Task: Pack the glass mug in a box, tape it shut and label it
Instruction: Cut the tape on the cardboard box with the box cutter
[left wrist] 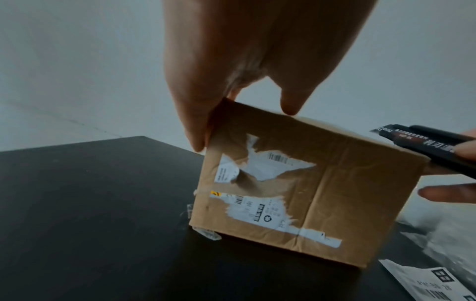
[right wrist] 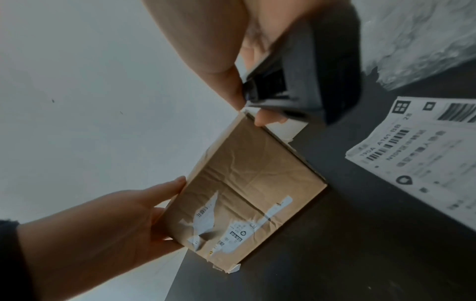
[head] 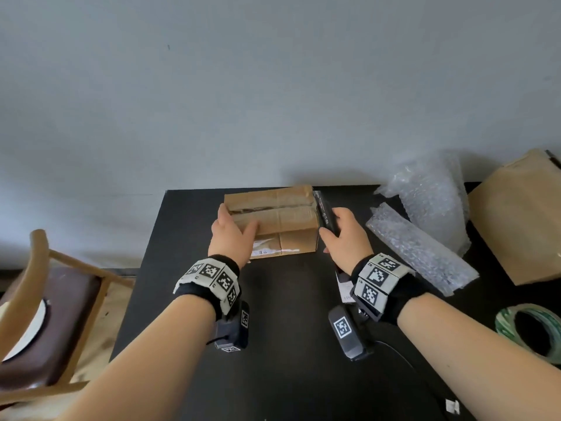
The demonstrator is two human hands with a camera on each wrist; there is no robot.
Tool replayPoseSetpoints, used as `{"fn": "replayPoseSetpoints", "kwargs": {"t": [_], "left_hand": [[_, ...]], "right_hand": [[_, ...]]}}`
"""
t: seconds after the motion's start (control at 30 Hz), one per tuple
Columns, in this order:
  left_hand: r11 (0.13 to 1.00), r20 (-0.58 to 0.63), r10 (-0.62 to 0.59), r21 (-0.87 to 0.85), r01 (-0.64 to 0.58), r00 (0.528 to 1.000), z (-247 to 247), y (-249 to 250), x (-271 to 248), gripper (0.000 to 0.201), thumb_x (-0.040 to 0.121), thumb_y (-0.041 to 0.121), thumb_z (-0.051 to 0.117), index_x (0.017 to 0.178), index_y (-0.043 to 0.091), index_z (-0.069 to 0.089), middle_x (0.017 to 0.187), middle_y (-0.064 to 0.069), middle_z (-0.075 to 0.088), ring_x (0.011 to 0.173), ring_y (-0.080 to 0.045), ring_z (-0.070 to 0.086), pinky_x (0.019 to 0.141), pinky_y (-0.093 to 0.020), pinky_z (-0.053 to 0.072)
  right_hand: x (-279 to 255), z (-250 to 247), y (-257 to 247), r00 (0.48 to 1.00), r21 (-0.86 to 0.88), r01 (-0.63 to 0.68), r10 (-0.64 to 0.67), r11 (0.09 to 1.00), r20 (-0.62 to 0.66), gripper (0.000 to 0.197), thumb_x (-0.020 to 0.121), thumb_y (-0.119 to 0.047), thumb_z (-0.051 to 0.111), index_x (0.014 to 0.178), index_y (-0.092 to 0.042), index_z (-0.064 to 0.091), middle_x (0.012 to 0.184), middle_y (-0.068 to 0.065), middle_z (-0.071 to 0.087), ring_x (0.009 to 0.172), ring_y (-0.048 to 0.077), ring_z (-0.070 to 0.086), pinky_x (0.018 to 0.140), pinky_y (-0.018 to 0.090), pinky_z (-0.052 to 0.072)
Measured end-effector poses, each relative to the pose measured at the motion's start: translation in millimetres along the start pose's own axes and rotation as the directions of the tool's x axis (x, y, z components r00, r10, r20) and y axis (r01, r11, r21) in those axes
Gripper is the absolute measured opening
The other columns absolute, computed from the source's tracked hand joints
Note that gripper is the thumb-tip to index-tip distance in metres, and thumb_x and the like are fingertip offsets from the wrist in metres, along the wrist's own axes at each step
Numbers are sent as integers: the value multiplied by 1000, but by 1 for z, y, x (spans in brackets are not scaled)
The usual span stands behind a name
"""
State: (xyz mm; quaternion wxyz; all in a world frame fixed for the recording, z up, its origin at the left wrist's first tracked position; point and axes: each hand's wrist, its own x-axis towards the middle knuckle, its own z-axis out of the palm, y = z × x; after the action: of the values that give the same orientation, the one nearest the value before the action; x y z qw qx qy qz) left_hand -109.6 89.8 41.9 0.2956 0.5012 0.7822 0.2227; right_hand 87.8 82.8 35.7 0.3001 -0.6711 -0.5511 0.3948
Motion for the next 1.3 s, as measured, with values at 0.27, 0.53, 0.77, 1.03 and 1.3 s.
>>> {"fn": "replayPoseSetpoints", "kwargs": {"t": [0.27, 0.53, 0.77, 1.03, 1.3], "left_hand": [[990, 78, 143, 1, -144, 987, -12, -26, 8, 76, 88, 40, 60, 148, 16, 18, 139, -12, 42, 122, -27, 47, 95, -37, 42], [985, 70, 163, 42, -166, 984, -20, -51, -31, 75, 83, 44, 63, 145, 20, 27, 128, -1, 50, 113, -18, 51, 85, -26, 40], [993, 3, 47, 106, -47, 999, -11, -49, -70, 80, 82, 50, 62, 143, 15, 24, 140, -10, 35, 114, -27, 51, 86, -33, 43], [703, 179, 441, 540, -463, 880, 19, -10, -77, 82, 87, 69, 34, 151, 24, 9, 160, 0, 1, 147, -22, -4, 118, -41, -1], [619, 250, 406, 632, -466, 879, 38, -8, -68, 80, 87, 71, 12, 151, 24, 2, 160, 0, 0, 147, -23, -4, 119, -42, -2]], "right_hand": [[-3, 12, -11, 994, 192, -77, 89, 978, -56, 28, 91, -10, 53, 117, -8, 45, 96, 4, 58, 67, 18, 58, 73, 39, 55], [-30, -1, 2, 986, 193, -160, 167, 968, -21, 19, 85, -7, 57, 104, -5, 58, 74, 5, 63, 58, 21, 57, 64, 37, 51], [-49, -8, 11, 983, 244, -178, 165, 953, 75, 20, 89, -6, 51, 109, -5, 54, 87, 10, 67, 72, 19, 62, 54, 25, 49], [-58, -16, 15, 984, 292, -146, 107, 945, 145, 15, 93, -6, 50, 106, -7, 57, 84, 9, 63, 70, 21, 64, 54, 24, 54], [-62, -36, 30, 991, 108, -57, 44, 993, 124, 34, 94, -15, 51, 126, -25, 52, 72, 8, 62, 49, 18, 56, 45, 25, 48]]}}
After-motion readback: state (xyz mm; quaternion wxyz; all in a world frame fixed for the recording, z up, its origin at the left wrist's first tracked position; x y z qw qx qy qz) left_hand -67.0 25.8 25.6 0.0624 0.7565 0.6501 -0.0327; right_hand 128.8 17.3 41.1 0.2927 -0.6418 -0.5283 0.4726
